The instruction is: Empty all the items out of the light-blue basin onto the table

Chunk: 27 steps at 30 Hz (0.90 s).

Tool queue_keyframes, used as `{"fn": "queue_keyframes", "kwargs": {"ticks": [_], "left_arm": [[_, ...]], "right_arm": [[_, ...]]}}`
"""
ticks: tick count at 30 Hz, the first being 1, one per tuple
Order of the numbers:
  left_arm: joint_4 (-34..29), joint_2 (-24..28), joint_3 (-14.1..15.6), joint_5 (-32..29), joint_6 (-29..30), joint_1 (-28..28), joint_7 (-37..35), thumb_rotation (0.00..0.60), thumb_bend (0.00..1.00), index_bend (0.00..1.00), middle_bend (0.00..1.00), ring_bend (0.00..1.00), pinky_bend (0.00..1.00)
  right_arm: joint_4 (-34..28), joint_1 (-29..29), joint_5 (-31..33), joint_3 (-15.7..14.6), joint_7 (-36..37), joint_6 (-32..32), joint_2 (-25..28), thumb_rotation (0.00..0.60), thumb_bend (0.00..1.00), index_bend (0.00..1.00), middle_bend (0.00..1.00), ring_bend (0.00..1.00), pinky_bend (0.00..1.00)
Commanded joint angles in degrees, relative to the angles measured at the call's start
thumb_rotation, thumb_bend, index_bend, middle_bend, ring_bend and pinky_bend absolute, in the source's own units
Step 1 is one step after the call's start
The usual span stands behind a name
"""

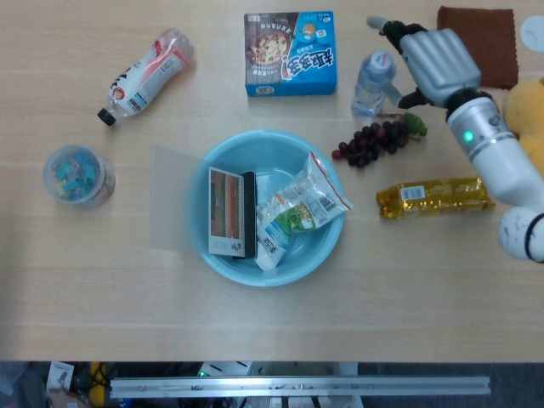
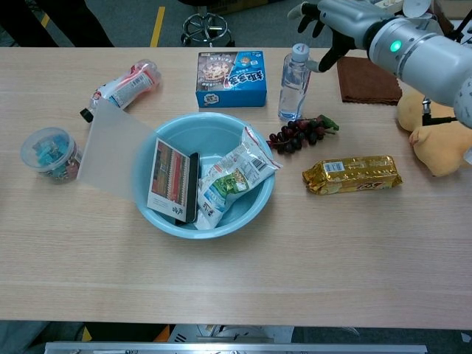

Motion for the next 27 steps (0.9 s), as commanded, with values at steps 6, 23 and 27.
{"fn": "queue_keyframes", "kwargs": {"ticks": [6,23,27], "left_arm": [[-0.2,1.3,-0.1,2.4,-1.1,-1.7,-1.8,0.6,0.31,0.13,0.23,0.19,0.17],[2.2,3.3,0.9,16.0,-8.4,-12.6,-10.7,0.6,0.31,0.13,0.23,0.19,0.17],[4.3,2.2,0.7,18.0,-9.2,-15.0,-11.6,0.6,0.31,0.13,0.23,0.19,0.17]], "right_arm": [[-14.8,-9.0,-9.7,-2.1,3.0,10.0,12.2,0.6,0.3,0.12,0.27,0.25,0.49],[-31.0,-21.1,-20.7,-3.8,8.4,19.1,29.2,0.6,0.3,0.12,0.3,0.29,0.51],[-31.5,-22.7,-22.4,-4.0,9.6,19.9,30.1,0.6,0.3,0.12,0.3,0.29,0.51]]}}
